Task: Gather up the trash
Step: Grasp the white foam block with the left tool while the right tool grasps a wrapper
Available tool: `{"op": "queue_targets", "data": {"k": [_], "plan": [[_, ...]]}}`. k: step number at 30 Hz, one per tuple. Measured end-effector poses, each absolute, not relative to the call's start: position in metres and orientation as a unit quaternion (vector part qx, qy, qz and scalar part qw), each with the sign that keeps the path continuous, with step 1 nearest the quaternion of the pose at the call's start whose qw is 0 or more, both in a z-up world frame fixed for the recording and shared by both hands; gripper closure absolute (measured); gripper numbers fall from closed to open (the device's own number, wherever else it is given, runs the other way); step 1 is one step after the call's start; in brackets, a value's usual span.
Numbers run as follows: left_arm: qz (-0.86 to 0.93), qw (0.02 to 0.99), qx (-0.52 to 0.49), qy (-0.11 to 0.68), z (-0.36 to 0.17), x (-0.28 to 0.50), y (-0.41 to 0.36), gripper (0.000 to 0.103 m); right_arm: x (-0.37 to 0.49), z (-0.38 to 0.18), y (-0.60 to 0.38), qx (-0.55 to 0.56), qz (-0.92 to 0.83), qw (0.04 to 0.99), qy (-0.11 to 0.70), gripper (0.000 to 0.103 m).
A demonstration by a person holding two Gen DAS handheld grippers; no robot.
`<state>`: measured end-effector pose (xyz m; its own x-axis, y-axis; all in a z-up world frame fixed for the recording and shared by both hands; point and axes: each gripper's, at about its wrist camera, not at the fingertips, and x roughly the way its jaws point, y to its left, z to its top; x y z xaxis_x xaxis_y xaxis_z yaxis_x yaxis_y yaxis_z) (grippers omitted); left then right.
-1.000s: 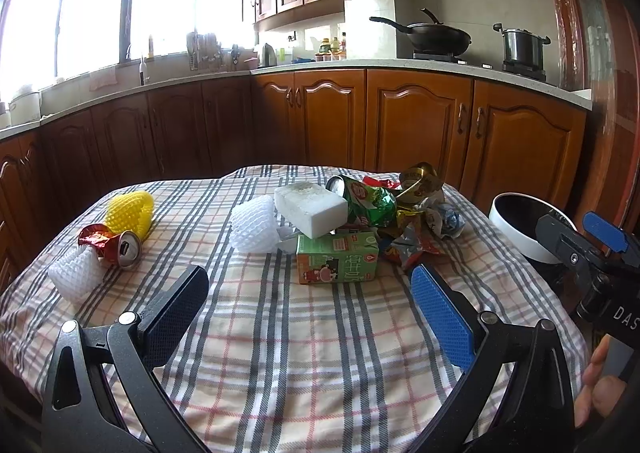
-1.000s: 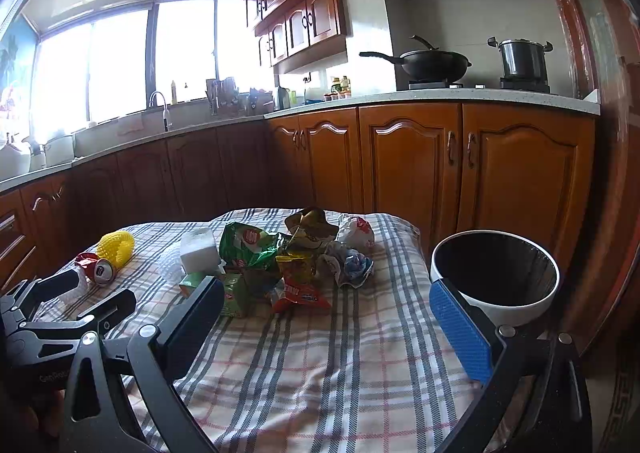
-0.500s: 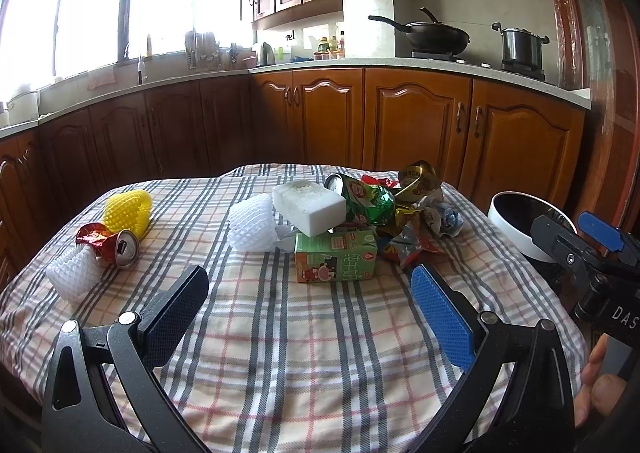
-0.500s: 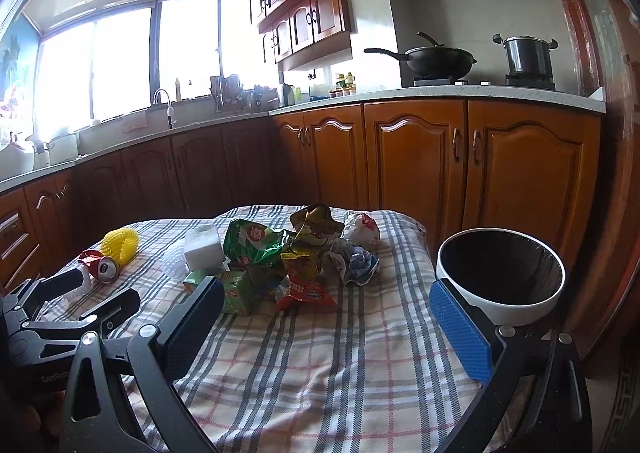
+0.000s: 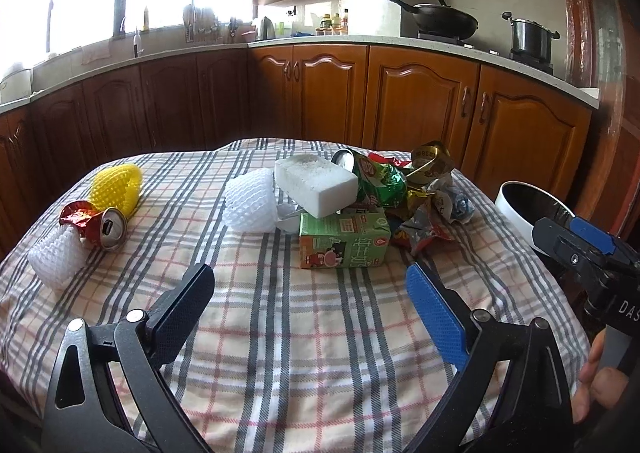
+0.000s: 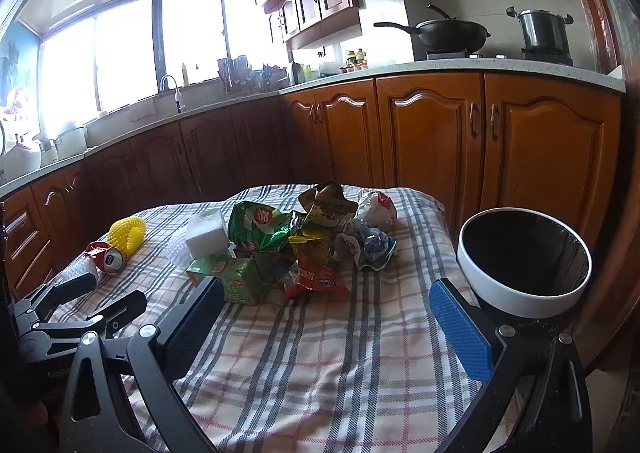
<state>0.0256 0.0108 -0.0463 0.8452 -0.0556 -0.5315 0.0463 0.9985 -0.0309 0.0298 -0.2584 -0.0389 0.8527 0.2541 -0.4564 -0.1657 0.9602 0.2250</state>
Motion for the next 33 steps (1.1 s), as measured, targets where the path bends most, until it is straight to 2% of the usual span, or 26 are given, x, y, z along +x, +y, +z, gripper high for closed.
{"op": "queue_targets", "data": {"k": [4,10,18,22,24,25,26,28,30,33], "plan": [[-0.034,0.955,-0.014,0.294,-0.050,0.042,0.013,0.013,0.043,-0.047,-0.255,0.092,0.121,0.951,0.269,0.003],[-0.050,0.947,-0.030,0.315,-0.048,0.070,0.017,0.021,0.069,-0.056,-0.251,0.101,0.137,0.937,0.306,0.023],[-0.069,0.930,-0.079,0.352,-0.042,0.122,0.030,0.027,0.115,-0.064,-0.243,0.109,0.157,0.919,0.345,0.035],[-0.081,0.913,-0.115,0.384,-0.052,0.154,0.040,0.032,0.141,-0.077,-0.234,0.104,0.163,0.907,0.373,0.044],[-0.094,0.902,-0.135,0.398,-0.059,0.166,0.043,0.039,0.153,-0.086,-0.228,0.101,0.167,0.900,0.390,0.048],[-0.100,0.897,-0.143,0.405,-0.062,0.172,0.044,0.051,0.158,-0.091,-0.225,0.098,0.168,0.897,0.397,0.054],[-0.105,0.893,-0.144,0.413,-0.066,0.177,0.043,0.067,0.161,-0.096,-0.223,0.096,0.170,0.894,0.404,0.066],[-0.116,0.885,-0.149,0.426,-0.073,0.182,0.041,0.080,0.166,-0.104,-0.222,0.105,0.177,0.885,0.418,0.081],[-0.121,0.884,-0.151,0.425,-0.075,0.179,0.039,0.084,0.165,-0.107,-0.224,0.116,0.183,0.883,0.417,0.082],[-0.124,0.889,-0.147,0.417,-0.074,0.171,0.037,0.086,0.158,-0.103,-0.228,0.119,0.187,0.886,0.407,0.098]]}}
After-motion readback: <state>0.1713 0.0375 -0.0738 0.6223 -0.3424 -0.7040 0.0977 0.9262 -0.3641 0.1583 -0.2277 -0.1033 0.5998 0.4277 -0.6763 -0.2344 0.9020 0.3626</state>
